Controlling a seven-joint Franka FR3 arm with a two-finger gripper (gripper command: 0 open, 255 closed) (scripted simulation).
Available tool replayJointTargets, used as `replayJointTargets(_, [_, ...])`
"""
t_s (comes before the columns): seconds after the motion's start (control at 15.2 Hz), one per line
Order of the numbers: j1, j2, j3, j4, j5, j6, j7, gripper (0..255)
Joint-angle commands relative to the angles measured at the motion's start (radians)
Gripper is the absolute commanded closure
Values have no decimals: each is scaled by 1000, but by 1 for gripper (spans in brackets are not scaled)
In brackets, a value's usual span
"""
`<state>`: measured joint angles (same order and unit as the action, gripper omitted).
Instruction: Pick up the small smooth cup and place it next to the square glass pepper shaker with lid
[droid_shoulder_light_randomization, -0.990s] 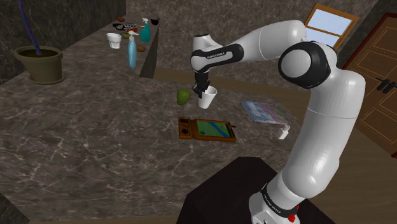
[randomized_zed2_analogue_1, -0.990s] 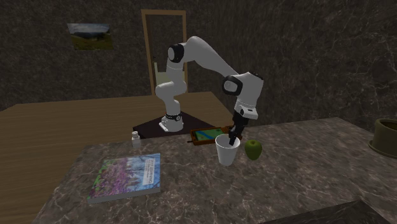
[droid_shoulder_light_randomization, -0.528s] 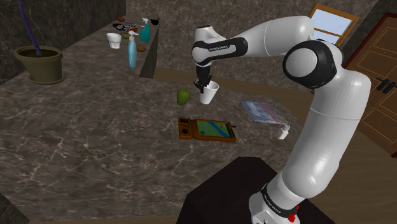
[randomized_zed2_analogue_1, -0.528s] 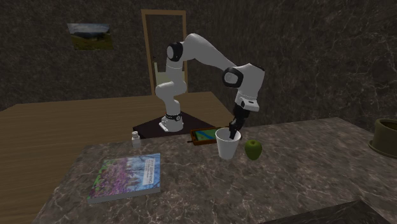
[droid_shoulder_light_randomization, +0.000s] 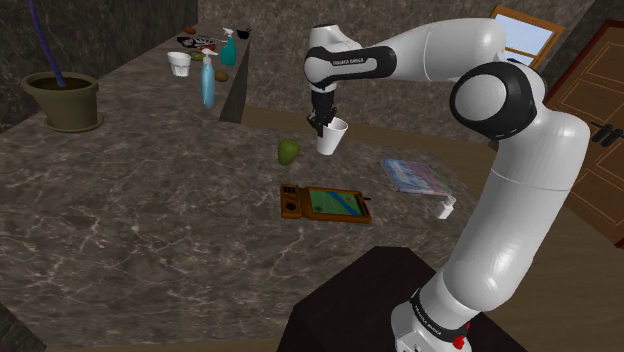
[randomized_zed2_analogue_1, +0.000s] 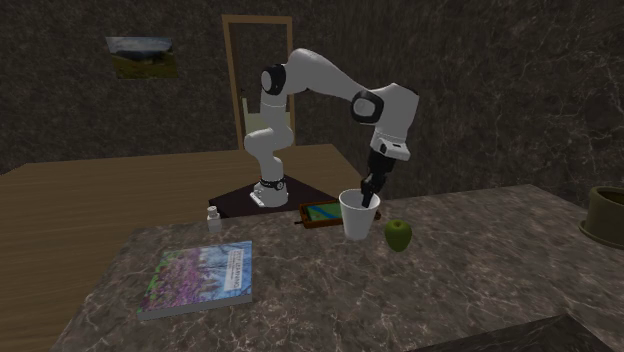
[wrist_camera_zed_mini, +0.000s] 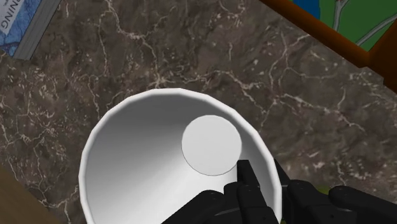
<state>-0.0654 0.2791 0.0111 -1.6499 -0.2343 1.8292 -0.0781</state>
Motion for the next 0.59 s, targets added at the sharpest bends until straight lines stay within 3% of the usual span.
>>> replayJointTargets(0.0, [1, -2, 1, 24, 1, -26, -4, 255])
replayJointTargets(0.53, [4, -12, 2, 116, 6, -126, -24, 255])
